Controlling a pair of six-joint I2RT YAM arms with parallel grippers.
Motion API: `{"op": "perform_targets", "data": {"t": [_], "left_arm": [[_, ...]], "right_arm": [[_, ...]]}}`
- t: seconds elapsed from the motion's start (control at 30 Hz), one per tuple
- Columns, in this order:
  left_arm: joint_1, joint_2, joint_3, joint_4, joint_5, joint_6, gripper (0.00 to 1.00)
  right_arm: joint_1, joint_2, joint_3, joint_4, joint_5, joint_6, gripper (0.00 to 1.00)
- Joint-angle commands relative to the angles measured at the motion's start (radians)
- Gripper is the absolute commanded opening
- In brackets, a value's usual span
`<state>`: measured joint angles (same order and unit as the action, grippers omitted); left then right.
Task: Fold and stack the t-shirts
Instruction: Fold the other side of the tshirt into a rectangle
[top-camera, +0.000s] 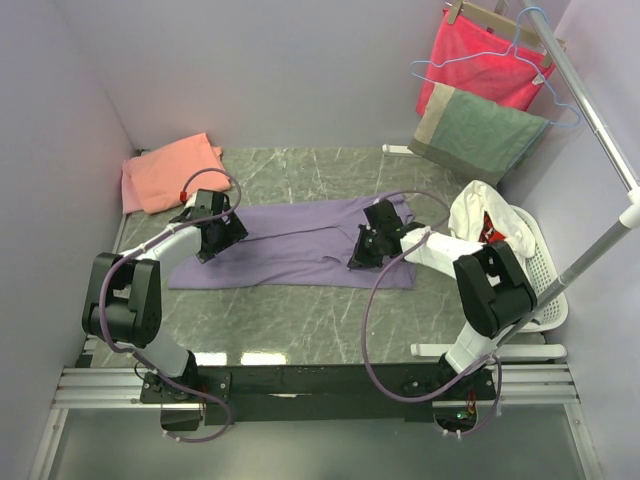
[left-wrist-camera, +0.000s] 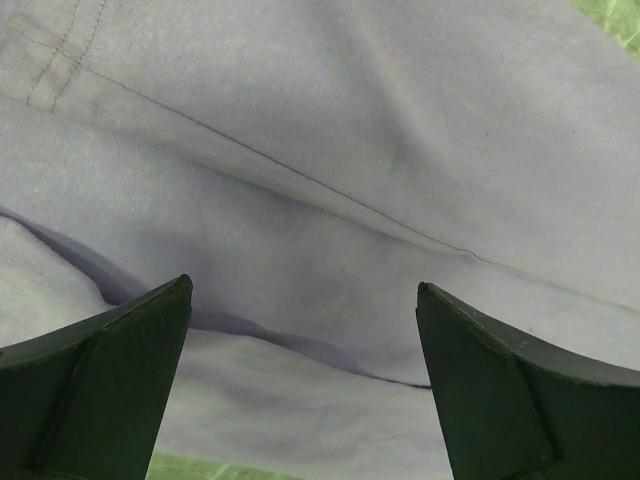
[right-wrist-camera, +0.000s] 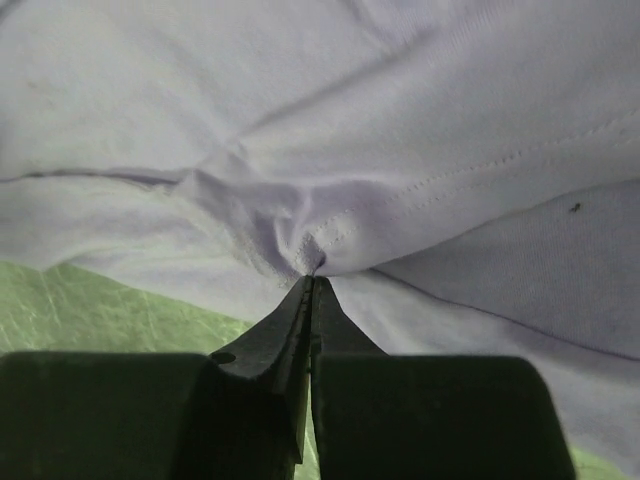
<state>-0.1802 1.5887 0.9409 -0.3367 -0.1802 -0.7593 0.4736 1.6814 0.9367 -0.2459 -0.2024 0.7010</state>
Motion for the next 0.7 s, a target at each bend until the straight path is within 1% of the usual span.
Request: {"op": "perform_targets", "data": {"t": [0.0,0.03,0.13,0.23,0.27,0.3,0.33,0.37,0.4,0.43,0.47,0.5,0.53,0.6,0.63,0.67], "left_arm": [[-0.005,0.011,0.035,0.01,0.004,0.017,0.99],[-0.005,0.016,0.036,0.01,0.005,0.017,0.99],[-0.005,0.025,0.038,0.011,0.015,0.018,0.99],[-0.005,0.022,0.041,0.008,0.012,0.017,1.0],[-0.005,0.017,0.041,0.008,0.012,0.017,1.0],[-0.005,0.014,0.042,0.007,0.01,0.017,0.99],[-0.005,0.01,0.044,0.005,0.007,0.015,0.99],[-0.005,0.007,0.042,0.005,0.007,0.015,0.99],[-0.005,0.004,0.042,0.007,0.008,0.017,0.99],[-0.005,0.001,0.041,0.007,0.008,0.018,0.99],[-0.005,-0.004,0.038,0.005,0.008,0.017,0.99],[-0.005,-0.004,0.038,0.005,0.008,0.017,0.99],[-0.005,-0.01,0.035,0.005,0.01,0.017,0.99],[-0.005,-0.016,0.033,0.008,0.016,0.017,0.99],[-0.005,-0.027,0.033,0.013,0.019,0.015,1.0],[-0.005,-0.03,0.036,0.025,0.022,0.015,0.99]], "right_arm": [[0.01,-0.057,0.122,-0.053,0.073,-0.047,0.04],[0.01,-0.048,0.143,-0.075,0.08,-0.063,0.06],[0.01,0.027,0.252,-0.121,0.095,-0.089,0.07],[0.008,0.135,0.391,-0.168,0.104,-0.121,0.06],[0.007,0.194,0.471,-0.185,0.113,-0.127,0.06],[0.007,0.222,0.516,-0.206,0.133,-0.136,0.07],[0.003,0.25,0.555,-0.237,0.147,-0.149,0.09],[0.002,0.3,0.627,-0.251,0.164,-0.153,0.18],[-0.001,0.323,0.666,-0.269,0.172,-0.164,0.32],[-0.001,0.365,0.703,-0.306,0.185,-0.169,0.55],[-0.001,0.377,0.75,-0.322,0.201,-0.169,0.63],[-0.003,0.383,0.761,-0.331,0.257,-0.173,0.7],[-0.004,0.382,0.764,-0.343,0.282,-0.175,0.83],[-0.006,0.335,0.726,-0.334,0.332,-0.182,0.84],[-0.009,0.269,0.658,-0.296,0.362,-0.181,0.85],[-0.015,0.236,0.625,-0.282,0.371,-0.179,0.86]]}}
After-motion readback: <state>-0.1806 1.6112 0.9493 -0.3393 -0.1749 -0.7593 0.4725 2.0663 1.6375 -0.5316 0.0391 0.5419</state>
